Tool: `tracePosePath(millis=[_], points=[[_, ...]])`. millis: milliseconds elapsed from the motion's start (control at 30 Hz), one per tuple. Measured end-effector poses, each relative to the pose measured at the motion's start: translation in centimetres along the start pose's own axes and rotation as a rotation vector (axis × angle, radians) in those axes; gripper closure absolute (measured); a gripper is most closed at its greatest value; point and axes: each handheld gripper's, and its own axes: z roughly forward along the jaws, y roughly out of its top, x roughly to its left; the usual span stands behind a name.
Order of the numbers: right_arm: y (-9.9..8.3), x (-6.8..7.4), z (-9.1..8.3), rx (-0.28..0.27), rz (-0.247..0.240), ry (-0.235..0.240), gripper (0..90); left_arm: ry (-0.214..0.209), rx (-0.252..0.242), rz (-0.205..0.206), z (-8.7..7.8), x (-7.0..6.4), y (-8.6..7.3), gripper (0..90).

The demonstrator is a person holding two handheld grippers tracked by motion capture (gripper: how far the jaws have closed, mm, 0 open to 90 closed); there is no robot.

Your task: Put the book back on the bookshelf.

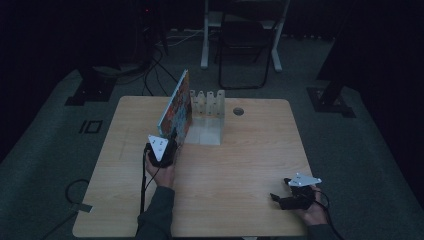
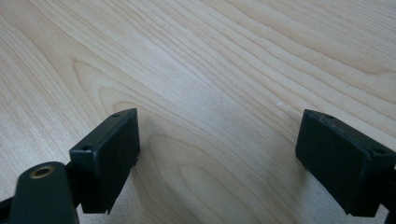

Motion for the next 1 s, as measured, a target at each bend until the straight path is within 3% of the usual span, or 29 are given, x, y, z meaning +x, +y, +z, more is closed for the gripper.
tracePosePath(millis=[1000], points=[[0.0, 0.02, -0.01, 0.002, 0.003, 0.001, 13.2, -0.014, 0.005, -0.013, -0.38, 0.58, -0.93, 80.4]])
